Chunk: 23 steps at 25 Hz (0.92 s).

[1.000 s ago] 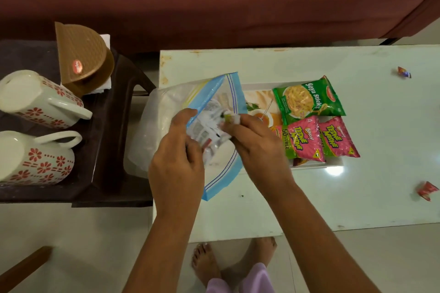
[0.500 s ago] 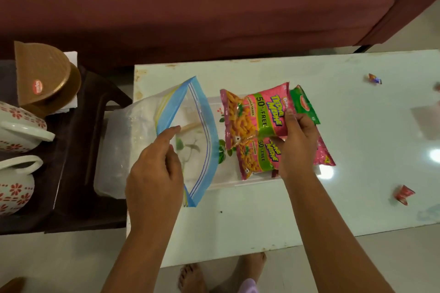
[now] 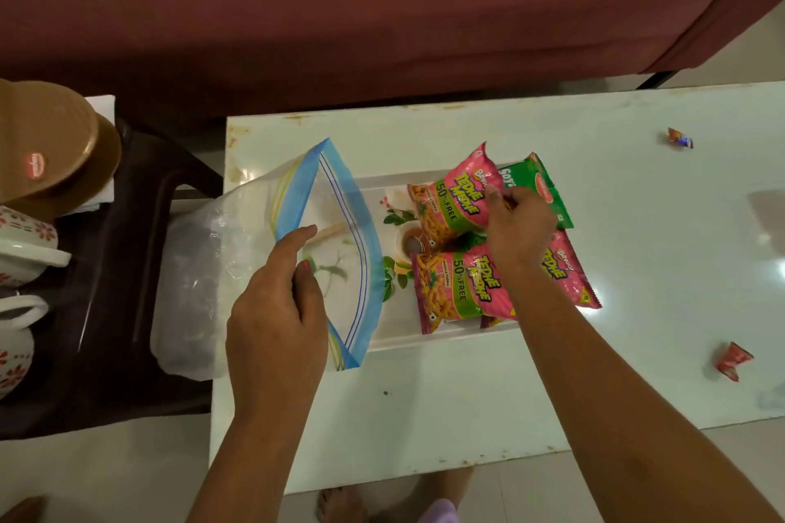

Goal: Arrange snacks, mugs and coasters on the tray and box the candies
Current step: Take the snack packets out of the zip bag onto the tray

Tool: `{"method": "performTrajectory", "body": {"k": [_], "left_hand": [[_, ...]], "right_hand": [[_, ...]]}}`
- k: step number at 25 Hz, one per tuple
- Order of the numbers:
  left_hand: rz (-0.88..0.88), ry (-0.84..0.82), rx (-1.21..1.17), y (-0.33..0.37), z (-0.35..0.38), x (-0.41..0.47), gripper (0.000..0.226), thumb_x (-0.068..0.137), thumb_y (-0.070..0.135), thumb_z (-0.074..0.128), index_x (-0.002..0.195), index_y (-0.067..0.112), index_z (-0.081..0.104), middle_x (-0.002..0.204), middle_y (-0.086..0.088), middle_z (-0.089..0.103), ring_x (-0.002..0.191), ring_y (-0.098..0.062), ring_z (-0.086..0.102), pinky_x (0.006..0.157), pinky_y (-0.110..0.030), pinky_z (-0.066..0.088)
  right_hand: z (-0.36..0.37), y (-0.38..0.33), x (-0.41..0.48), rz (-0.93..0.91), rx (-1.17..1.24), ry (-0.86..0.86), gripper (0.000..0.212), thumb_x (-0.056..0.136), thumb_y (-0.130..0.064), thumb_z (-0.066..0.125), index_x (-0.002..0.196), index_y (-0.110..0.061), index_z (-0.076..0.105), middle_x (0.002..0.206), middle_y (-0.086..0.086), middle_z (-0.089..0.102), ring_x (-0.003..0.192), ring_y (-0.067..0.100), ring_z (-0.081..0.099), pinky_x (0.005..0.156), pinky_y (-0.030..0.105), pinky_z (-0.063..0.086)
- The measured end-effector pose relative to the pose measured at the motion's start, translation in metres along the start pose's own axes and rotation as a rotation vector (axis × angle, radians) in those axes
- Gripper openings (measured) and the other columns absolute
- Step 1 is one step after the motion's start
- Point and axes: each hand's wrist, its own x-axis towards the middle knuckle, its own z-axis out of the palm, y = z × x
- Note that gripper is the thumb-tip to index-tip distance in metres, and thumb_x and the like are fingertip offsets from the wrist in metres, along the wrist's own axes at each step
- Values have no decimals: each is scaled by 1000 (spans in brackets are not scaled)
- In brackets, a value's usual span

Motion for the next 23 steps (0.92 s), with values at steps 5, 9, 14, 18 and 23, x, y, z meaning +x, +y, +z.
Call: {"method": "performTrajectory", "body": {"k": [5, 9, 14, 18, 23], "left_hand": [[-12, 12, 1, 2, 8, 6, 31, 95, 15, 44, 123, 21, 57, 61, 15, 39, 51, -10, 43, 49, -19, 31], [-15, 2, -6, 6, 15, 8, 32, 95, 18, 44, 124, 18, 56, 66, 8, 44, 53, -9, 47, 50, -16, 33], [-14, -3, -20, 8, 21, 8, 31, 95, 13, 45, 123, 16, 56, 67, 7, 43, 53, -8, 45, 52, -16, 33], [-10, -4, -19, 10, 24, 6, 31, 95, 15, 45, 124, 17, 56, 68, 6, 41, 50, -8, 43, 51, -13, 31], [28, -8, -21, 9, 24, 4, 31, 95, 13, 45, 124, 17, 55, 67, 9, 45, 54, -8, 47, 50, -19, 35]], "right_hand": [[2, 13, -3, 73, -294, 39, 29, 83, -45, 61, 86, -19, 74, 142, -2, 41, 131, 29, 30, 102, 48, 24], [1, 18, -9, 26, -298, 55, 31, 83, -45, 59, 88, -18, 72, 146, -2, 35, 135, 28, 25, 106, 54, 17], [1, 18, -27, -310, -477, 150, 56, 84, -45, 47, 135, -21, 43, 147, 5, 34, 136, 29, 26, 108, 56, 18], [20, 11, -53, -663, -675, -107, 59, 91, -54, 37, 143, -30, 27, 155, 1, 22, 144, 29, 13, 110, 54, -14], [21, 15, -49, -650, -760, -283, 60, 95, -54, 23, 148, -32, 8, 159, -2, 6, 146, 24, -3, 102, 49, -32]]}}
